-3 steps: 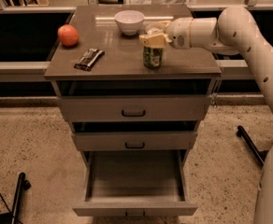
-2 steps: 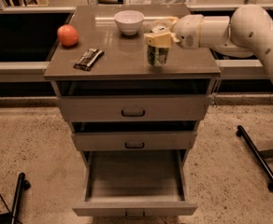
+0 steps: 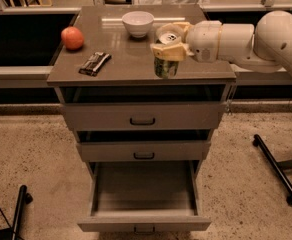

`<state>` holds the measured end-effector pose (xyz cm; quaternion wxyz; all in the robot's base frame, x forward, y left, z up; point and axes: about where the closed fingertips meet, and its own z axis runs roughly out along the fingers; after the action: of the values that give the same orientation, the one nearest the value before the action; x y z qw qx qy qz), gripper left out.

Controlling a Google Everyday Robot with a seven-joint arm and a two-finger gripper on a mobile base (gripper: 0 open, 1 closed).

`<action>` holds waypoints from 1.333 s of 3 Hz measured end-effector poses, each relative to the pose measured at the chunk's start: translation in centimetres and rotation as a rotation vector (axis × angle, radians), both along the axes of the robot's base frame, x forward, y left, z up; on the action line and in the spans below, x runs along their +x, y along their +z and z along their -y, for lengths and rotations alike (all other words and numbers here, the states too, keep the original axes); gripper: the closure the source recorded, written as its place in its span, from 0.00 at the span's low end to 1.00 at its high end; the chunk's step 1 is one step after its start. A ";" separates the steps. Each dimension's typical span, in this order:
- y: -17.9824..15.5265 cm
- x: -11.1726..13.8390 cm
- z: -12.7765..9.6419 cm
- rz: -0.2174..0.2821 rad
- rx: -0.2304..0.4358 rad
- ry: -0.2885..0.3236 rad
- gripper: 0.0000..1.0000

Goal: Place green can into bottom drawer

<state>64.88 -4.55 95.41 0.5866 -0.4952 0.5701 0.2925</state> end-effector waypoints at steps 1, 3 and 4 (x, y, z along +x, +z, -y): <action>-1.2 0.7 0.4 -0.006 0.014 -0.016 1.00; -5.4 0.6 1.7 -0.028 0.084 -0.043 1.00; -8.7 -2.0 3.5 -0.063 0.068 -0.007 1.00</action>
Offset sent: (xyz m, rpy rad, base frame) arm 0.0072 -0.0733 -0.2182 0.1928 -0.0580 -0.0843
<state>62.88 -8.02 86.73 0.5859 -0.4635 0.5799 0.3251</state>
